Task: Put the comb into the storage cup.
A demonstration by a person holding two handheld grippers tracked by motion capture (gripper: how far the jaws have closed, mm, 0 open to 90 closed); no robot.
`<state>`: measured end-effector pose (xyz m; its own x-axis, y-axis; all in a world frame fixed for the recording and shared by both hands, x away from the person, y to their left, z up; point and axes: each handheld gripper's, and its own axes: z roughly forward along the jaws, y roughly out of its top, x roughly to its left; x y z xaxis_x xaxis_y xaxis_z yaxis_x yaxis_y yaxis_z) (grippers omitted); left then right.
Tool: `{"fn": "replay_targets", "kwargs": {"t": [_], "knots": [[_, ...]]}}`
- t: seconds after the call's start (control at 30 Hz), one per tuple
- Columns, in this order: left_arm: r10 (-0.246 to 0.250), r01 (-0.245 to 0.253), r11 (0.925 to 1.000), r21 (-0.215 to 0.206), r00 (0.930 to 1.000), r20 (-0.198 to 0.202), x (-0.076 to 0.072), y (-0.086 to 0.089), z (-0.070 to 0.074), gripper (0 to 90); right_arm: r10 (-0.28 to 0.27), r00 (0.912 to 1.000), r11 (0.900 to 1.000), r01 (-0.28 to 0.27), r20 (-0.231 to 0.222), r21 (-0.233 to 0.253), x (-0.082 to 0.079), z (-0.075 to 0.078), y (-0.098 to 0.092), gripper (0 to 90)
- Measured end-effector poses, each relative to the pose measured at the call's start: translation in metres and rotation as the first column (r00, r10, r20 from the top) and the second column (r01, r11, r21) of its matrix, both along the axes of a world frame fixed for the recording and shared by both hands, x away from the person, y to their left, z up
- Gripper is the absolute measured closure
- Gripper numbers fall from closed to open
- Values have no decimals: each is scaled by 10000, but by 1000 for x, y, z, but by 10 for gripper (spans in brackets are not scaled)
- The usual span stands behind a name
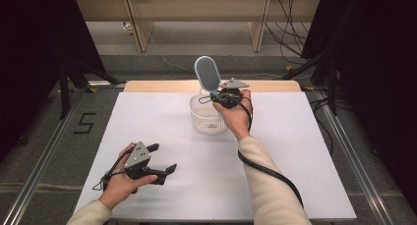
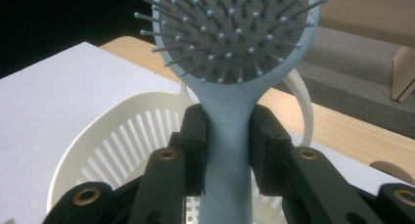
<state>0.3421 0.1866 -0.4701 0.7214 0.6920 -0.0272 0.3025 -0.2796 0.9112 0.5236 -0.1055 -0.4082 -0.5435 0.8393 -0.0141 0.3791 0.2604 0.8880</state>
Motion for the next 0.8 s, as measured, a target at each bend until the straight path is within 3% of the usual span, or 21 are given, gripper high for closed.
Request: {"fn": "replay_targets", "kwargs": {"t": [0.57, 0.7, 0.77, 0.8], "knots": [[-17, 17, 10000, 8, 10000, -7, 0, 0, 0, 48, 151, 9999, 9995, -153, -69, -261, 0, 0, 0, 702], [-5, 5, 10000, 7, 10000, -6, 0, 0, 0, 48, 386, 9963, 9983, -418, -774, -405, -1, -2, 1, 635], [-28, 28, 10000, 22, 10000, -15, 0, 0, 0, 48, 633, 9870, 9920, -784, -1478, -988, -5, -3, 2, 571], [-44, 44, 10000, 22, 10000, -23, 0, 0, 0, 48, 740, 9843, 9879, -943, -1601, -1232, -7, -5, 3, 538]]}}
